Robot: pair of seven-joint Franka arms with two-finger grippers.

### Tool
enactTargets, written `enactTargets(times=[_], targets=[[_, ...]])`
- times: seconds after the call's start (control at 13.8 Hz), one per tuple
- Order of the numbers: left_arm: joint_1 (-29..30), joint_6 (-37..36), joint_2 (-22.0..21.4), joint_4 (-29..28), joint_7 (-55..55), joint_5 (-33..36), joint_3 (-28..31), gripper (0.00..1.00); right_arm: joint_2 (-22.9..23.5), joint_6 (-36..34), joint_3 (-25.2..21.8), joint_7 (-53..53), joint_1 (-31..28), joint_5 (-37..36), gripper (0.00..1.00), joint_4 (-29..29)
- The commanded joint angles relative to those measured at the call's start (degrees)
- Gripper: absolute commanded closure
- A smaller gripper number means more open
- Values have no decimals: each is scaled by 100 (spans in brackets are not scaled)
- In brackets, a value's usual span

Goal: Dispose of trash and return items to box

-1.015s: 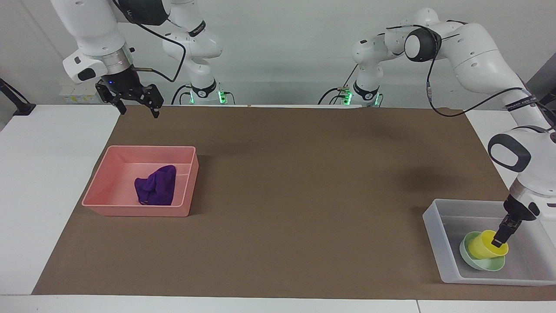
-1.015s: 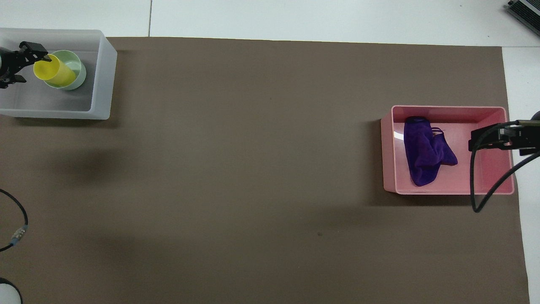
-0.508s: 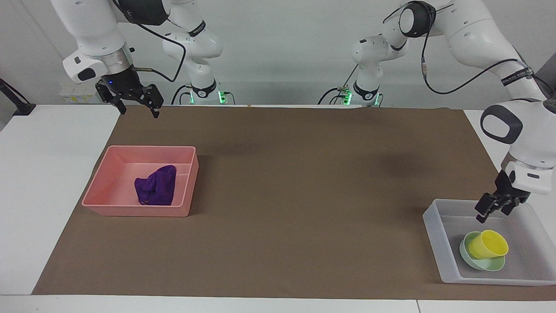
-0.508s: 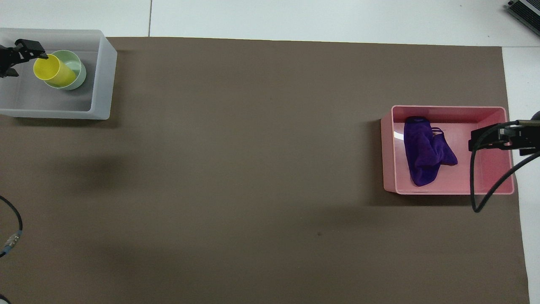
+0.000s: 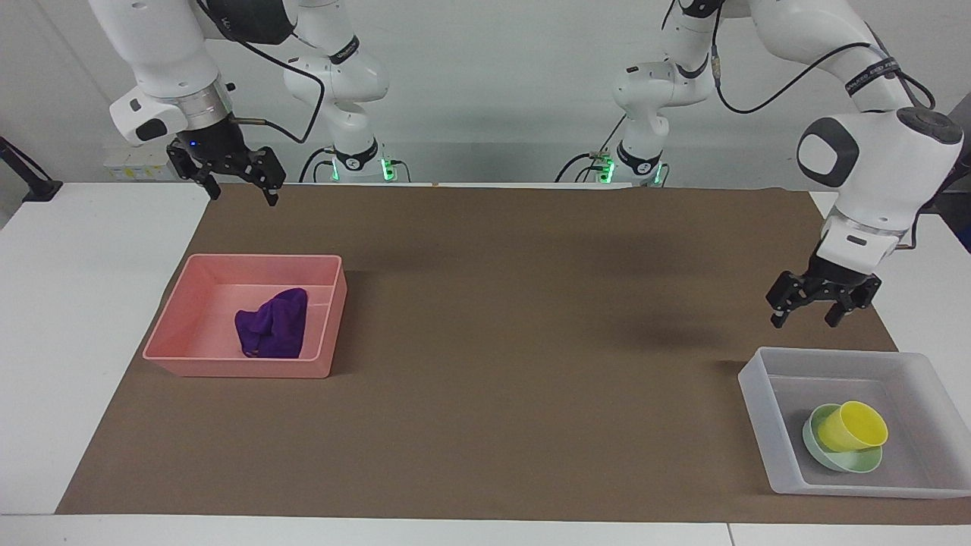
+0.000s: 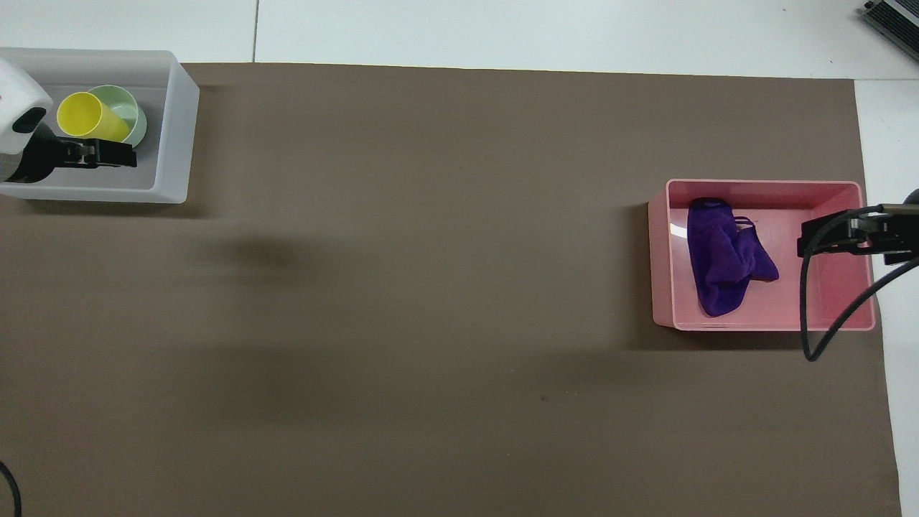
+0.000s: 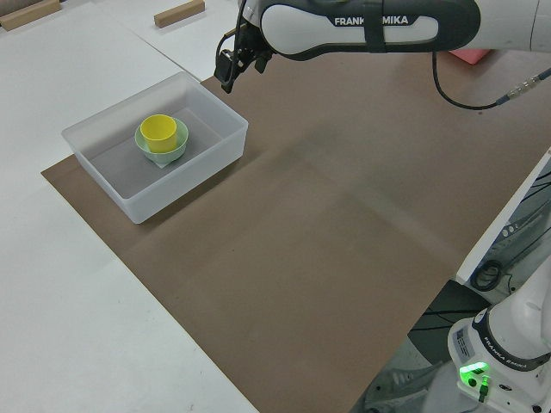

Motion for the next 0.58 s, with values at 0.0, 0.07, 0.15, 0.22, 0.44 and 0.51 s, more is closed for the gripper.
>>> enactTargets(times=[0.0, 0.07, 0.15, 0.22, 0.44, 0.51], targets=[[-328, -386, -673, -499, 107, 14, 82, 0, -139, -21, 17, -44, -52, 90, 0, -141], [-416, -492, -849, -587, 107, 14, 82, 0, -139, -21, 17, -44, -52, 90, 0, -141], [-495, -615, -972, -605, 107, 14, 82, 0, -139, -21, 17, -44, -52, 90, 0, -141], [-565, -773, -1052, -571, 80, 14, 82, 0, -139, -21, 17, -44, -52, 90, 0, -141], [-584, -1274, -1088, -291, 106, 23, 46, 0, -139, -21, 17, -44, -52, 90, 0, -141], [-592, -1423, -1044, -115, 98, 23, 46, 0, -139, -21, 17, -44, -52, 90, 0, -141]])
